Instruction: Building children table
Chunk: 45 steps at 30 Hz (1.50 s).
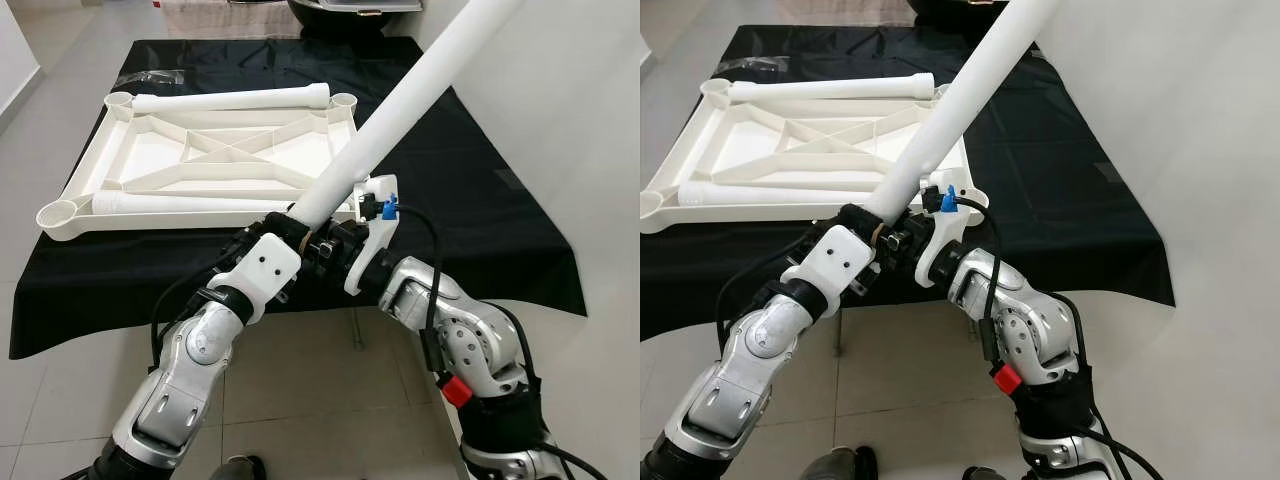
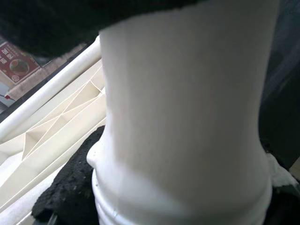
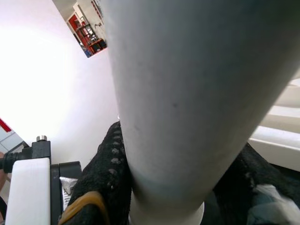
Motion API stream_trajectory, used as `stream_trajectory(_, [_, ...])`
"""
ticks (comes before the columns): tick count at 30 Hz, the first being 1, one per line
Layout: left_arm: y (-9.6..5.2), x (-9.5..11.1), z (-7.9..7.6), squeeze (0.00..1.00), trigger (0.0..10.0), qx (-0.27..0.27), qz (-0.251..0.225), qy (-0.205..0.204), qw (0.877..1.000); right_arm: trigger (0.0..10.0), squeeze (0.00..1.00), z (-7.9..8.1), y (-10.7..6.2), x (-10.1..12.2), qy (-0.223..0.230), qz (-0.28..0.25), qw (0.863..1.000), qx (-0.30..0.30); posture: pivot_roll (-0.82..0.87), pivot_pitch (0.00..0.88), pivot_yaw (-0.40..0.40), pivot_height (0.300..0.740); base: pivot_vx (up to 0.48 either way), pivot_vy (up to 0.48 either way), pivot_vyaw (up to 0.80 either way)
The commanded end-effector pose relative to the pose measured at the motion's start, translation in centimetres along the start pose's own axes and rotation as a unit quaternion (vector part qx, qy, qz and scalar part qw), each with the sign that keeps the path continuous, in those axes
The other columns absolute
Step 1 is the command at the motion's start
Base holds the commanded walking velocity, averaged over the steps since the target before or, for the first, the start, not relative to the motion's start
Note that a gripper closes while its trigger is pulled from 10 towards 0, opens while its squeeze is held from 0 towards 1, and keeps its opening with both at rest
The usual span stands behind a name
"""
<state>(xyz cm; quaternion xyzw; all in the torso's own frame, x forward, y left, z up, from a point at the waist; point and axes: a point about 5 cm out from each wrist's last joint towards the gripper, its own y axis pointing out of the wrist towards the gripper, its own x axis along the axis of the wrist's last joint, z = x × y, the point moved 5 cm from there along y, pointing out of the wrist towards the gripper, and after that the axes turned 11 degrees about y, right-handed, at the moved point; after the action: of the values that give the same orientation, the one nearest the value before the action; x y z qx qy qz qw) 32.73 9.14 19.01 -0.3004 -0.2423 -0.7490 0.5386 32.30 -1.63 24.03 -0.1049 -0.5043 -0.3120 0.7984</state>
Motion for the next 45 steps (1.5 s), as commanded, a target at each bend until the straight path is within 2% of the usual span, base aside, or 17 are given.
stream_trajectory(1, [0.2,0.0,0.2,0.00,0.0,0.009,-0.001,0.003,1.000,0.0,0.00,1.2,0.1,-1.0,0.013,0.019,0.999,0.025,0.09,0.142,-0.038,0.740,0.000,0.000,0.00])
stream_trajectory(10, [0.1,0.0,0.2,0.00,0.0,0.011,-0.005,0.010,1.000,0.0,0.00,1.2,0.1,-1.0,0.000,0.006,1.000,0.017,0.10,0.140,-0.039,0.740,0.000,0.000,0.00])
stream_trajectory(11, [-0.1,-0.2,0.3,0.00,10.0,0.011,-0.001,0.010,1.000,10.0,0.00,0.2,0.2,-0.4,-0.029,-0.016,0.999,-0.010,0.10,0.140,-0.038,0.740,0.000,0.000,0.00])
stream_trajectory(13, [-0.1,-0.2,0.3,0.00,10.0,0.011,-0.001,0.010,1.000,10.0,0.00,0.2,0.2,-0.4,-0.029,-0.016,0.999,-0.010,0.10,0.140,-0.038,0.740,0.000,0.000,0.00])
stream_trajectory(14, [-0.2,-0.3,0.4,0.00,10.0,0.011,0.002,0.010,1.000,10.0,0.46,-0.6,0.1,0.1,-0.049,-0.028,0.998,-0.030,0.10,0.140,-0.035,0.740,0.000,0.000,0.00])
stream_trajectory(15, [-0.2,-0.3,0.4,0.00,10.0,0.011,0.002,0.010,1.000,10.0,0.46,-0.6,0.1,0.1,-0.049,-0.028,0.998,-0.030,0.10,0.140,-0.035,0.740,0.000,0.000,0.00])
stream_trajectory(16, [-0.7,-0.7,0.2,0.00,10.0,0.002,0.005,0.005,1.000,10.0,1.00,-2.9,-0.4,0.9,-0.080,-0.044,0.992,-0.084,0.10,0.139,-0.035,0.740,0.000,0.000,0.00])
stream_trajectory(20, [-1.0,-1.0,0.1,0.00,10.0,-0.007,0.009,-0.004,1.000,10.0,1.00,-3.9,-0.6,1.1,-0.094,-0.041,0.990,-0.100,0.11,0.143,-0.034,0.740,0.000,0.000,0.00])
stream_trajectory(21, [-1.2,-1.1,0.0,0.00,10.0,-0.012,0.010,-0.014,1.000,10.0,0.00,-4.0,-0.8,1.3,-0.086,-0.046,0.991,-0.093,0.11,0.141,-0.032,0.740,0.000,0.000,0.00])
stream_trajectory(30, [-2.7,-1.2,-0.9,0.00,10.0,-0.072,0.006,-0.070,0.995,10.0,0.00,-3.2,-1.4,3.0,0.001,-0.056,0.998,-0.003,0.12,0.144,-0.024,0.740,0.000,0.000,0.00])
stream_trajectory(33, [-2.7,-1.2,-0.9,0.00,10.0,-0.072,0.006,-0.070,0.995,10.0,0.00,-3.2,-1.4,3.0,0.001,-0.056,0.998,-0.003,0.12,0.144,-0.024,0.740,0.000,0.000,0.00])
stream_trajectory(36, [-3.7,-1.1,-1.3,0.00,10.0,-0.105,0.002,-0.114,0.988,10.0,0.00,-2.5,-1.8,3.4,0.049,-0.040,0.996,0.061,0.13,0.148,-0.020,0.740,0.000,0.000,0.00])
stream_trajectory(37, [-4.4,-0.7,-1.6,0.00,10.0,-0.129,-0.003,-0.161,0.978,10.0,0.00,-2.1,-2.1,3.8,0.080,-0.039,0.991,0.101,0.13,0.148,-0.017,0.740,0.000,0.000,0.00])
stream_trajectory(38, [-4.4,-0.7,-1.6,0.00,10.0,-0.129,-0.003,-0.161,0.978,10.0,0.00,-2.1,-2.1,3.8,0.080,-0.039,0.991,0.101,0.13,0.148,-0.017,0.740,0.000,0.000,0.00])
stream_trajectory(40, [-5.0,-0.2,-2.1,0.00,10.0,-0.156,-0.006,-0.224,0.962,10.0,0.00,-1.5,-2.3,4.1,0.107,-0.042,0.984,0.139,0.13,0.148,-0.015,0.740,0.000,0.000,0.00])
stream_trajectory(41, [-5.0,-0.2,-2.1,0.00,10.0,-0.156,-0.006,-0.224,0.962,10.0,0.00,-1.5,-2.3,4.1,0.107,-0.042,0.984,0.139,0.13,0.148,-0.015,0.740,0.000,0.000,0.00])
stream_trajectory(45, [-6.2,0.6,-3.4,0.00,10.0,-0.201,-0.002,-0.327,0.924,10.0,0.00,-0.7,-2.6,4.1,0.110,-0.035,0.977,0.178,0.13,0.147,-0.013,0.740,0.000,0.000,0.00])
